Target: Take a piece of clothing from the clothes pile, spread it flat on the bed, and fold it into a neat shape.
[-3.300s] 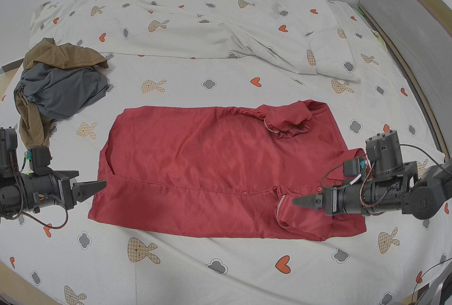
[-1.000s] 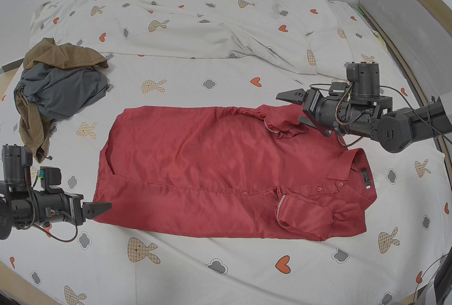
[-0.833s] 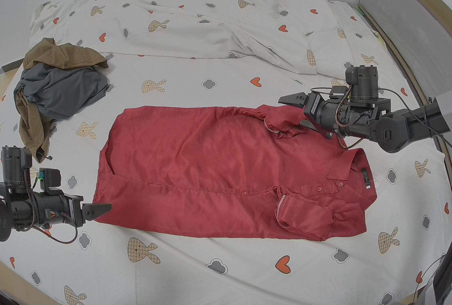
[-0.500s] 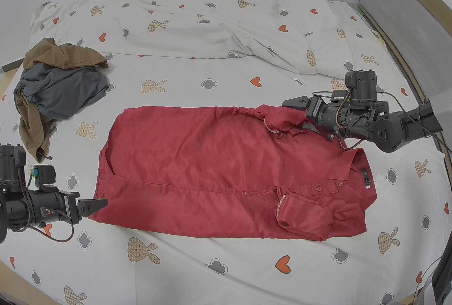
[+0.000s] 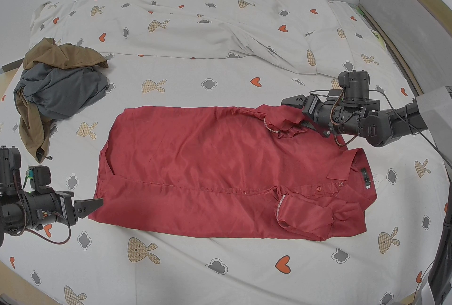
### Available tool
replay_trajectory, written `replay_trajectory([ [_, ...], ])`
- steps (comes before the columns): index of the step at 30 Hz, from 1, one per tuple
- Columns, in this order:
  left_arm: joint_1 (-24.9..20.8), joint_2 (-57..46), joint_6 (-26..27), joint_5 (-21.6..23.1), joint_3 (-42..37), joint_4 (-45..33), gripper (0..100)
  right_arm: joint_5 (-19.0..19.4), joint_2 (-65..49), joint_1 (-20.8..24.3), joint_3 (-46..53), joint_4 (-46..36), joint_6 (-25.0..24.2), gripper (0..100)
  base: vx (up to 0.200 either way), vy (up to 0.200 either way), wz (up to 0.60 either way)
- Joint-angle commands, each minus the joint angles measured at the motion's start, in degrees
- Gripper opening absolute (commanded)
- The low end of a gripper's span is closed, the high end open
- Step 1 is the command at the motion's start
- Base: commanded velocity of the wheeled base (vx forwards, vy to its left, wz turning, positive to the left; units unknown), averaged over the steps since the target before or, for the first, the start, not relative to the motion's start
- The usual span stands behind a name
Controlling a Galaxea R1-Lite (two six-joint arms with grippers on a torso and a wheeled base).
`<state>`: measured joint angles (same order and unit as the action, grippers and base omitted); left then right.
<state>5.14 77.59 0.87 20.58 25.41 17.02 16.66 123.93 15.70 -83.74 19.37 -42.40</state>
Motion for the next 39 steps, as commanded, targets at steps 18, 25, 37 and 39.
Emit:
replay_trajectory([
  [18,-0.4,3.4,0.6,-0.1,4.0,0.2,100,0.2,3.0,-1.5,-4.7,-4.0,-0.2,0,0.000,0.000,0.00],
  [25,-5.0,8.8,1.9,-3.7,16.6,-3.4,100,0.1,-1.9,-1.4,-0.5,-4.1,-0.2,0,0.000,0.000,0.00],
  [37,-8.7,23.2,27.0,-15.5,40.8,-15.9,100,-0.1,-4.1,-0.9,1.2,-6.1,-0.1,0,0.000,0.000,0.00],
  [39,-9.1,26.5,28.9,-17.9,45.0,-15.8,100,-0.1,-4.1,-0.8,1.2,-6.1,-0.1,0,0.000,0.000,0.00],
])
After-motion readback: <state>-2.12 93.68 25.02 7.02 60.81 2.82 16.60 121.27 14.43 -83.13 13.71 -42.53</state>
